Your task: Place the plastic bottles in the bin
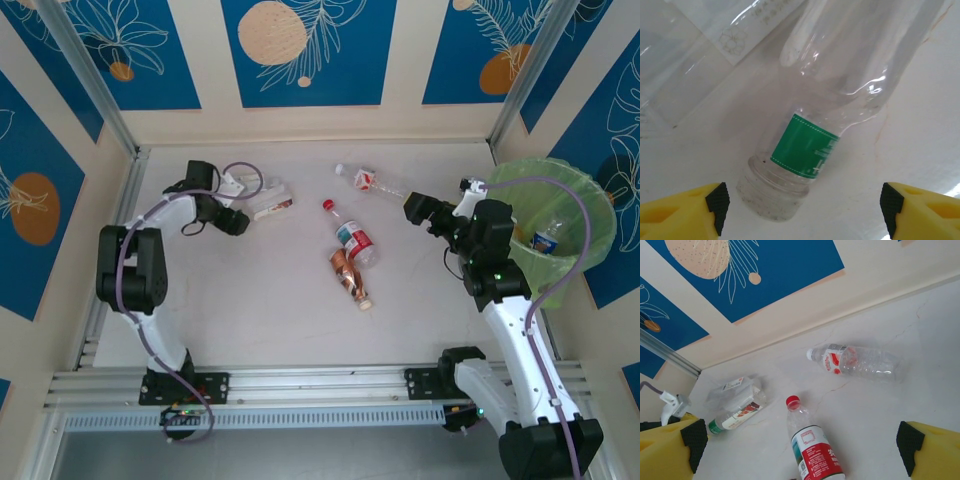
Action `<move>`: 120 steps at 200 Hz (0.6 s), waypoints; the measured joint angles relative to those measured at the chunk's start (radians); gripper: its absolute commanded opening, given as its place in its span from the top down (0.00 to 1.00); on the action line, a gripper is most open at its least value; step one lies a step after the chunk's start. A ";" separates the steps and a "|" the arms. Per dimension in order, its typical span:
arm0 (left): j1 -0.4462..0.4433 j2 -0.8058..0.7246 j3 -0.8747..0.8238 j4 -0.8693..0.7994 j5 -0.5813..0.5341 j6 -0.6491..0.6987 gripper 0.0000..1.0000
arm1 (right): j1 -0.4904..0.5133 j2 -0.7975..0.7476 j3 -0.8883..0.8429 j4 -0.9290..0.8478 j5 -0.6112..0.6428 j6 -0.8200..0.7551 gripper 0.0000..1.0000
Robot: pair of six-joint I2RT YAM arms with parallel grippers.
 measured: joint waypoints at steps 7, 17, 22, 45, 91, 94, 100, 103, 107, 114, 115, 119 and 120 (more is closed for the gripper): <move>0.000 0.011 0.003 -0.001 -0.011 0.005 0.21 | 0.002 0.000 0.000 -0.002 0.002 0.000 0.00; 0.000 0.022 0.005 -0.001 -0.023 0.012 0.22 | 0.004 0.000 0.001 -0.002 0.006 0.000 0.00; 0.000 0.026 0.006 0.000 -0.027 0.018 0.22 | 0.004 0.000 0.001 -0.002 0.008 0.000 0.00; 0.000 0.051 0.024 -0.007 -0.036 0.029 0.26 | 0.006 0.000 0.005 -0.002 0.017 0.000 0.00; 0.000 0.113 0.100 -0.043 -0.045 0.066 0.37 | 0.011 0.004 0.015 -0.017 0.023 0.000 0.00; 0.000 0.114 0.102 -0.047 -0.045 0.066 0.37 | 0.011 0.004 0.017 -0.019 0.024 0.000 0.00; 0.000 0.116 0.105 -0.051 -0.045 0.068 0.37 | 0.011 0.005 0.020 -0.022 0.026 0.000 0.01; 0.000 0.118 0.105 -0.053 -0.045 0.069 0.37 | 0.011 0.005 0.021 -0.023 0.026 -0.001 0.00; 0.000 0.119 0.106 -0.056 -0.045 0.070 0.37 | 0.011 0.005 0.021 -0.024 0.027 -0.001 0.00; 0.000 0.122 0.106 -0.058 -0.045 0.070 0.37 | 0.011 0.004 0.023 -0.026 0.031 -0.001 0.00; 0.000 0.122 0.106 -0.059 -0.045 0.070 0.37 | 0.011 0.004 0.023 -0.027 0.031 -0.001 0.00; 0.000 0.123 0.106 -0.060 -0.045 0.070 0.37 | 0.011 0.004 0.025 -0.029 0.031 -0.001 0.00; 0.000 0.124 0.106 -0.060 -0.045 0.070 0.37 | 0.011 0.004 0.025 -0.029 0.032 -0.001 0.01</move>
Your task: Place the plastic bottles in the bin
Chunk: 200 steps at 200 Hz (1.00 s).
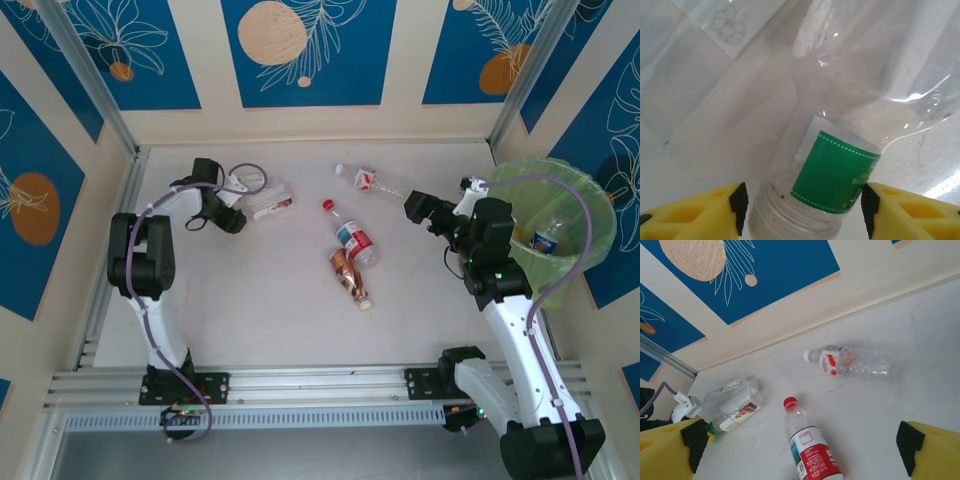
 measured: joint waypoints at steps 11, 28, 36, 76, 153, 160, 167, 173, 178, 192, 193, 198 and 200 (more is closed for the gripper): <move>-0.003 0.005 0.000 0.000 -0.001 0.000 0.40 | 0.000 0.000 0.001 -0.003 0.006 0.000 0.00; -0.009 0.018 0.000 0.000 -0.004 0.003 0.41 | 0.000 0.000 0.002 -0.006 0.014 -0.004 0.00; -0.014 0.024 0.002 -0.001 -0.007 0.003 0.42 | 0.000 0.000 0.002 -0.009 0.017 -0.006 0.01; -0.035 0.047 0.031 -0.008 -0.021 0.009 0.52 | 0.000 -0.002 0.006 -0.026 0.024 -0.016 0.00; -0.073 0.046 0.025 -0.005 -0.079 0.007 0.67 | 0.000 -0.015 0.008 -0.068 0.043 -0.027 0.00; -0.077 0.043 0.020 0.000 -0.082 0.006 0.68 | 0.000 -0.015 0.008 -0.076 0.043 -0.027 0.00; -0.083 0.040 0.014 0.002 -0.083 0.006 0.69 | 0.002 -0.015 0.008 -0.085 0.043 -0.027 0.01; -0.087 0.035 0.010 0.003 -0.085 0.005 0.70 | 0.004 -0.015 0.008 -0.090 0.043 -0.027 0.00; -0.090 0.033 0.006 0.003 -0.086 0.002 0.71 | 0.005 -0.015 0.008 -0.095 0.043 -0.027 0.00; -0.104 0.025 -0.004 0.004 -0.087 -0.002 0.75 | 0.006 -0.015 0.008 -0.109 0.043 -0.027 0.00; -0.105 0.025 -0.004 0.005 -0.087 -0.002 0.76 | 0.006 -0.015 0.008 -0.109 0.043 -0.027 0.00; -0.109 0.023 -0.008 0.006 -0.089 -0.005 0.79 | 0.006 -0.015 0.008 -0.113 0.043 -0.027 0.00; -0.113 0.021 -0.009 0.006 -0.090 -0.007 0.80 | 0.006 -0.015 0.008 -0.115 0.043 -0.026 0.00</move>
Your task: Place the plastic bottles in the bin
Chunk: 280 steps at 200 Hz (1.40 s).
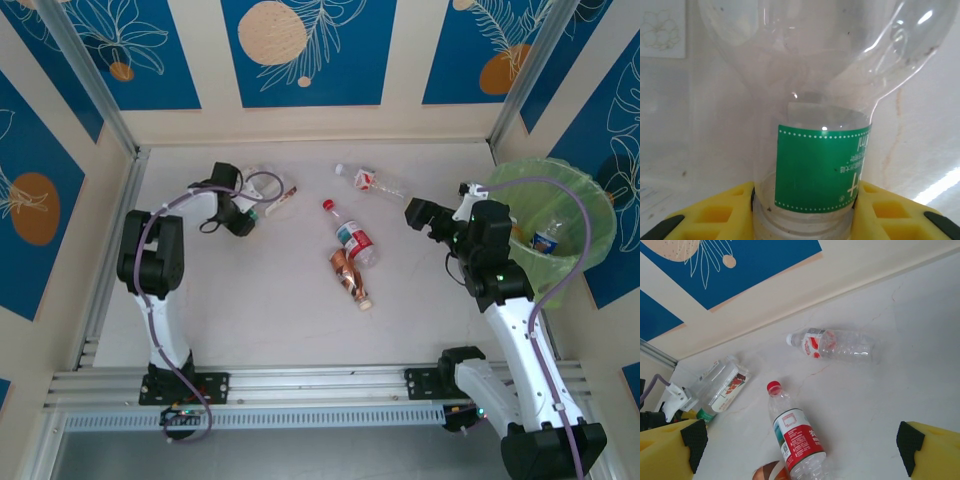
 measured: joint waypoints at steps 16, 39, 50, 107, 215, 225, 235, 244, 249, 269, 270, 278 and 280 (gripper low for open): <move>-0.021 -0.006 -0.007 0.000 -0.016 -0.013 0.89 | 0.000 0.000 0.002 -0.016 0.000 0.000 0.00; -0.043 -0.010 -0.013 0.003 -0.034 -0.036 0.95 | 0.003 0.000 0.012 -0.053 -0.001 -0.005 0.01; -0.050 -0.014 -0.020 0.008 -0.034 -0.048 0.97 | 0.006 0.000 0.015 -0.070 -0.001 -0.009 0.01; -0.087 -0.079 -0.109 0.039 -0.025 -0.146 1.00 | 0.026 0.000 0.015 -0.113 -0.016 -0.001 0.00; -0.279 -0.456 -0.405 0.243 0.055 -0.365 1.00 | 0.142 0.155 0.007 0.014 -0.151 0.156 0.00; -0.313 -0.483 -0.428 0.276 0.061 -0.388 1.00 | 0.147 0.185 -0.013 0.096 -0.224 0.192 0.00; -0.343 -0.507 -0.452 0.308 0.061 -0.411 1.00 | 0.159 0.215 -0.034 0.174 -0.280 0.229 0.00; -0.370 -0.527 -0.473 0.336 0.059 -0.433 1.00 | 0.171 0.241 -0.047 0.226 -0.311 0.264 0.01; -0.383 -0.537 -0.484 0.349 0.056 -0.442 1.00 | 0.177 0.255 -0.049 0.248 -0.323 0.281 0.01; -0.424 -0.571 -0.518 0.398 0.045 -0.484 1.00 | 0.192 0.316 -0.047 0.333 -0.366 0.336 0.00; -0.427 -0.573 -0.519 0.401 0.045 -0.486 1.00 | 0.193 0.318 -0.047 0.336 -0.368 0.337 0.00; -0.438 -0.581 -0.524 0.413 0.044 -0.495 1.00 | 0.200 0.346 -0.044 0.372 -0.384 0.351 0.00; -0.441 -0.582 -0.525 0.416 0.043 -0.499 1.00 | 0.202 0.354 -0.042 0.379 -0.387 0.353 0.01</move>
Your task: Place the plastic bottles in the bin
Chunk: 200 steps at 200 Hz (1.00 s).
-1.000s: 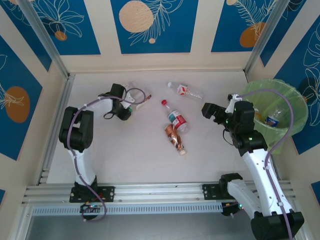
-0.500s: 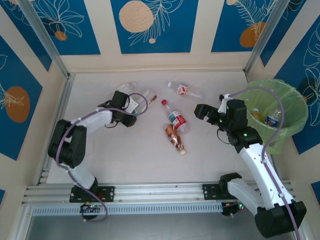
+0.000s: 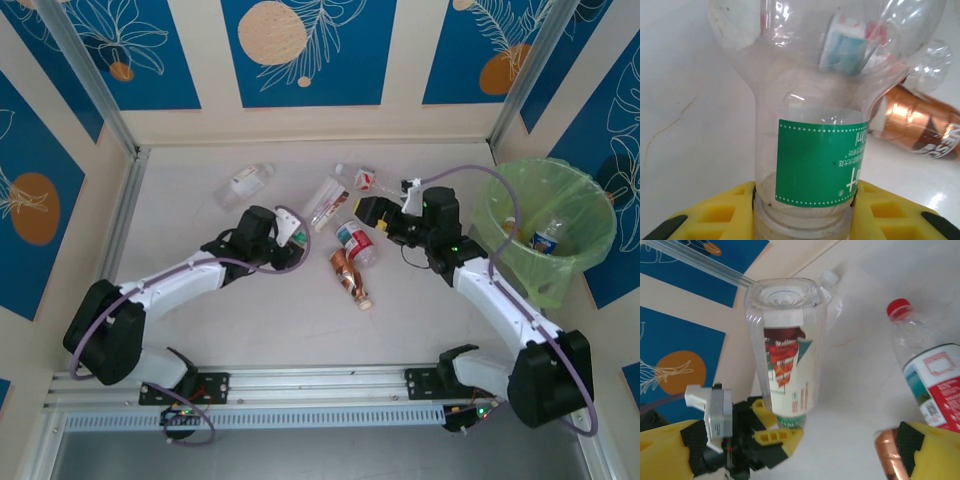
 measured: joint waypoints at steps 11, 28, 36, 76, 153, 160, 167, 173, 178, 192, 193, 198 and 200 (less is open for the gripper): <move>-0.017 -0.002 0.000 0.015 -0.006 -0.012 1.00 | 0.014 0.041 0.017 0.022 -0.010 0.008 0.00; -0.043 -0.001 0.000 0.029 -0.015 -0.021 1.00 | 0.059 0.099 0.061 0.026 0.013 0.008 0.00; -0.056 -0.001 0.000 0.033 -0.021 -0.024 1.00 | 0.084 0.121 0.087 0.026 0.030 0.001 0.01; -0.077 -0.001 0.000 0.076 -0.039 -0.047 1.00 | 0.156 0.215 0.195 0.042 0.148 -0.026 0.00; -0.089 -0.001 0.000 0.115 -0.011 -0.073 1.00 | 0.162 0.301 0.211 0.093 0.220 -0.068 0.23; -0.089 0.000 0.000 0.115 -0.012 -0.073 1.00 | 0.162 0.301 0.211 0.100 0.220 -0.072 0.25; -0.089 0.002 0.001 0.113 -0.013 -0.073 1.00 | 0.162 0.301 0.211 0.103 0.223 -0.077 0.27; -0.089 0.005 0.003 0.110 -0.013 -0.073 1.00 | 0.162 0.301 0.211 0.105 0.224 -0.079 0.28; -0.089 0.008 0.006 0.109 -0.013 -0.073 1.00 | 0.162 0.301 0.211 0.105 0.224 -0.081 0.29; -0.089 0.019 0.012 0.108 -0.013 -0.073 1.00 | 0.162 0.301 0.211 0.104 0.227 -0.086 0.30; -0.089 0.020 0.012 0.108 -0.013 -0.073 1.00 | 0.162 0.301 0.211 0.104 0.227 -0.086 0.31; -0.089 0.023 0.014 0.108 -0.013 -0.074 1.00 | 0.162 0.301 0.211 0.104 0.228 -0.086 0.32; -0.089 0.024 0.015 0.108 -0.013 -0.074 1.00 | 0.162 0.301 0.211 0.104 0.229 -0.087 0.33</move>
